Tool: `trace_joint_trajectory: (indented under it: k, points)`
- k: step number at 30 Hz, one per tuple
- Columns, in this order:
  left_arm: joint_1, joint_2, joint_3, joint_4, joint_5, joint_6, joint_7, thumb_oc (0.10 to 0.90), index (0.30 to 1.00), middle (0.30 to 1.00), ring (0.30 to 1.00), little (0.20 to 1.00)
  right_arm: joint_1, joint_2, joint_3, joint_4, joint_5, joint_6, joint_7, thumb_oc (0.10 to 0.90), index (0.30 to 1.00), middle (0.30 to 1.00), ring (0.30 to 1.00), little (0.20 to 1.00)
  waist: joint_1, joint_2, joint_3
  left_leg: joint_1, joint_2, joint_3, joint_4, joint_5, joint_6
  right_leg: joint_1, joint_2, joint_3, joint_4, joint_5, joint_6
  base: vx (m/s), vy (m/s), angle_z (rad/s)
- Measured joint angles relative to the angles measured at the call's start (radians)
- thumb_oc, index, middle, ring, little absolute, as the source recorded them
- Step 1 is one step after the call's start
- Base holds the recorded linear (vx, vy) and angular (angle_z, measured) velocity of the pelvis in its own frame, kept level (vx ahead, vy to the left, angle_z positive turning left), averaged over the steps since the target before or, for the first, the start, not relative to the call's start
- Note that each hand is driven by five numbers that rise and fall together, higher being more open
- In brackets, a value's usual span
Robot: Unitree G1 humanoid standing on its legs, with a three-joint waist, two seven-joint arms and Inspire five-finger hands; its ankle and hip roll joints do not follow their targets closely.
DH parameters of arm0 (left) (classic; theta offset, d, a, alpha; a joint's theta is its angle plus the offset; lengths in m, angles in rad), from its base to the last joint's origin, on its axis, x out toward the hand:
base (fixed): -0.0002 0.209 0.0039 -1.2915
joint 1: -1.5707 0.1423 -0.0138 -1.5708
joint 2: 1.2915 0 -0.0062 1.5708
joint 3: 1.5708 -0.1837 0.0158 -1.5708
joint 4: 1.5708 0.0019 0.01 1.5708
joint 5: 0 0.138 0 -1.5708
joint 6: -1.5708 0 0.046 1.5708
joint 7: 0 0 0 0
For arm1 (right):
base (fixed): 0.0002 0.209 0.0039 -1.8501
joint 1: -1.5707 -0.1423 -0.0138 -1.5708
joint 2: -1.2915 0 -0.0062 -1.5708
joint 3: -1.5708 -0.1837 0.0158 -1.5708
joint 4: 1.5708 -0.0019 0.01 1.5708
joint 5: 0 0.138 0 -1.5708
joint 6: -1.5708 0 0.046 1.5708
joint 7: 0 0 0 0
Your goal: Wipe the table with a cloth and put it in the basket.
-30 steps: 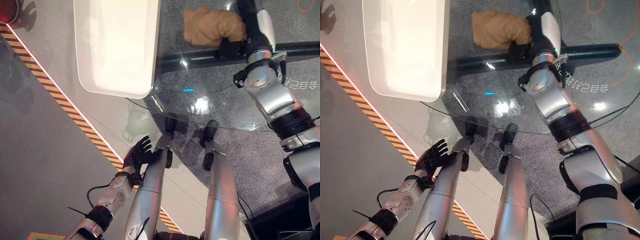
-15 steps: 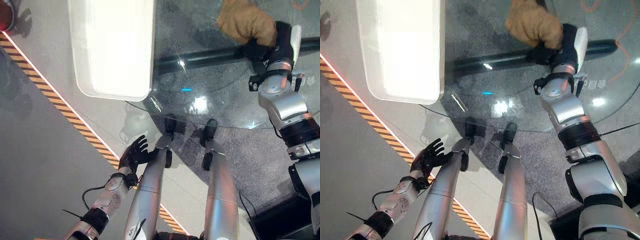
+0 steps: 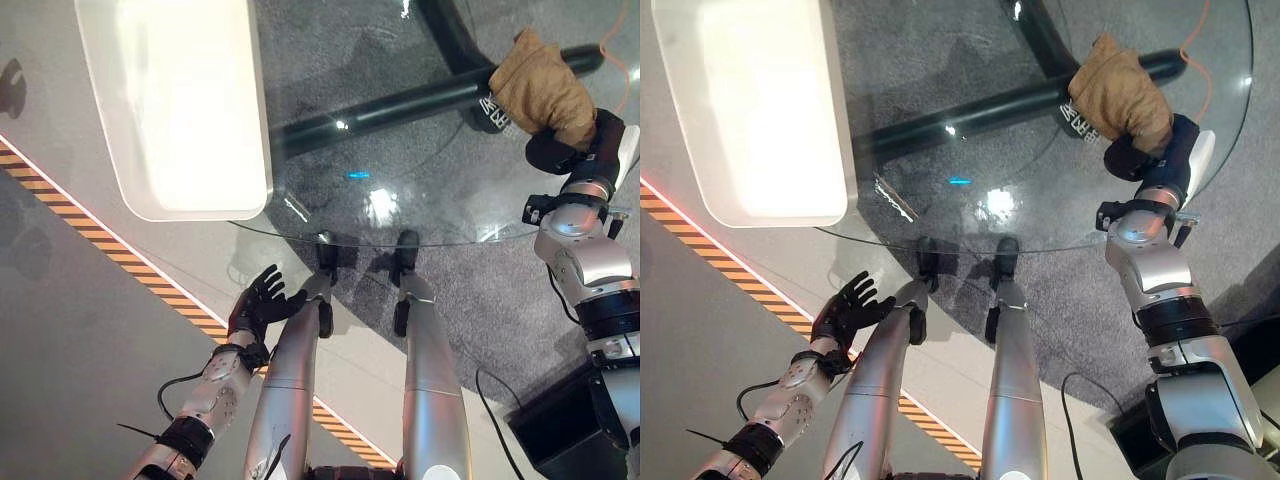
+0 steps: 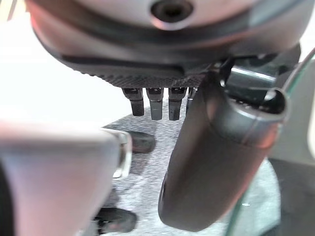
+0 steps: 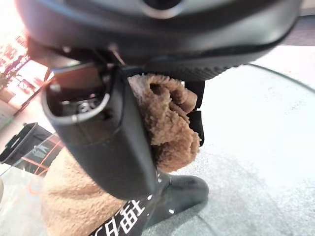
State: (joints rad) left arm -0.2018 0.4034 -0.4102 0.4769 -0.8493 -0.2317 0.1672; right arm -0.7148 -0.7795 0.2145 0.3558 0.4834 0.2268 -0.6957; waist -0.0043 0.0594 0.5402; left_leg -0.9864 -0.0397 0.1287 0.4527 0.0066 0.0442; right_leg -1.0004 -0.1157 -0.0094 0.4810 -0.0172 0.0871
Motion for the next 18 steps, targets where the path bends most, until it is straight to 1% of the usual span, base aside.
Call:
trace_joint_trajectory:
  k: [2, 5, 6, 7, 10, 13, 14, 15, 18]
  points:
    - [0.007, -0.003, 0.020, -0.046, -0.022, -0.046, 0.025, 0.800, 0.900, 0.900, 0.900, 0.900, 0.047, 0.008, -0.025, -0.049, 0.000, -0.010, -0.002, 0.100, 0.300, 0.300, 0.300, 0.200, 0.003, -0.001, 0.000, 0.002, 0.000, 0.002, -0.007, 0.005, 0.002, -0.004, 0.002, 0.007, 0.003, 0.002, 0.001, -0.06, -0.032, -0.01]
    - [0.015, -0.010, 0.070, -0.113, -0.053, -0.106, 0.066, 0.800, 0.900, 0.900, 0.900, 0.900, 0.091, 0.046, -0.047, -0.088, -0.003, -0.041, 0.003, 0.100, 0.300, 0.300, 0.300, 0.200, 0.002, -0.001, 0.002, 0.008, 0.001, 0.003, -0.015, 0.008, 0.000, -0.003, 0.005, 0.009, 0.006, 0.000, -0.001, 0.00, -0.037, -0.02]
    - [0.021, -0.024, 0.094, -0.131, -0.083, -0.110, 0.087, 0.800, 0.900, 0.900, 0.900, 0.900, 0.114, 0.074, -0.058, -0.105, -0.003, -0.055, 0.017, 0.100, 0.300, 0.300, 0.300, 0.200, -0.005, -0.002, 0.002, 0.012, 0.003, 0.002, -0.009, 0.004, -0.001, 0.002, 0.007, 0.009, 0.010, -0.004, -0.003, 0.04, -0.053, -0.01]
    - [0.034, -0.058, 0.118, -0.133, -0.105, -0.131, 0.110, 0.800, 0.900, 0.900, 0.900, 0.900, 0.151, 0.093, -0.057, -0.123, -0.003, -0.080, 0.041, 0.100, 0.300, 0.300, 0.300, 0.200, -0.007, -0.002, 0.002, 0.027, 0.003, 0.002, -0.007, -0.001, -0.004, 0.012, 0.007, 0.010, 0.016, -0.012, -0.005, -0.01, -0.053, 0.00]
    - [0.060, -0.097, 0.157, -0.168, -0.117, -0.193, 0.171, 0.800, 0.900, 0.900, 0.900, 0.900, 0.214, 0.128, -0.058, -0.169, -0.002, -0.128, 0.122, 0.100, 0.300, 0.300, 0.300, 0.200, -0.003, -0.004, 0.001, 0.045, 0.004, -0.002, -0.025, -0.001, -0.011, 0.024, 0.007, 0.006, 0.018, -0.023, -0.008, -0.02, -0.051, 0.03]
    - [0.061, -0.124, 0.224, -0.179, -0.117, -0.206, 0.237, 0.800, 0.900, 0.900, 0.900, 0.900, 0.242, 0.180, -0.052, -0.187, 0.000, -0.156, 0.218, 0.100, 0.300, 0.300, 0.300, 0.200, -0.002, -0.004, 0.004, 0.056, 0.006, -0.010, -0.024, 0.001, -0.014, 0.038, 0.011, -0.010, 0.021, -0.027, -0.016, 0.02, -0.040, 0.04]
    - [0.061, -0.124, 0.233, -0.182, -0.116, -0.214, 0.256, 0.800, 0.900, 0.900, 0.900, 0.900, 0.259, 0.189, -0.045, -0.201, 0.000, -0.163, 0.250, 0.100, 0.300, 0.300, 0.300, 0.200, -0.001, -0.004, 0.003, 0.065, 0.009, -0.014, -0.031, 0.004, -0.018, 0.044, 0.013, -0.013, 0.021, -0.029, -0.019, -0.02, -0.036, 0.08]
    - [0.071, -0.124, 0.245, -0.191, -0.116, -0.215, 0.259, 0.800, 0.900, 0.900, 0.900, 0.900, 0.279, 0.189, -0.031, -0.219, 0.000, -0.168, 0.282, 0.100, 0.300, 0.300, 0.300, 0.200, 0.001, -0.004, 0.003, 0.072, 0.006, -0.020, -0.031, 0.002, -0.021, 0.051, 0.013, -0.016, 0.023, -0.038, -0.023, -0.08, -0.047, 0.11]
    - [0.083, -0.122, 0.270, -0.189, -0.118, -0.215, 0.235, 0.800, 0.900, 0.900, 0.900, 0.900, 0.294, 0.204, -0.005, -0.269, 0.002, -0.178, 0.373, 0.100, 0.300, 0.300, 0.300, 0.200, 0.006, -0.004, 0.004, 0.085, 0.007, -0.032, -0.048, 0.014, -0.032, 0.064, 0.011, -0.035, 0.021, -0.036, -0.030, -0.07, -0.041, 0.11]
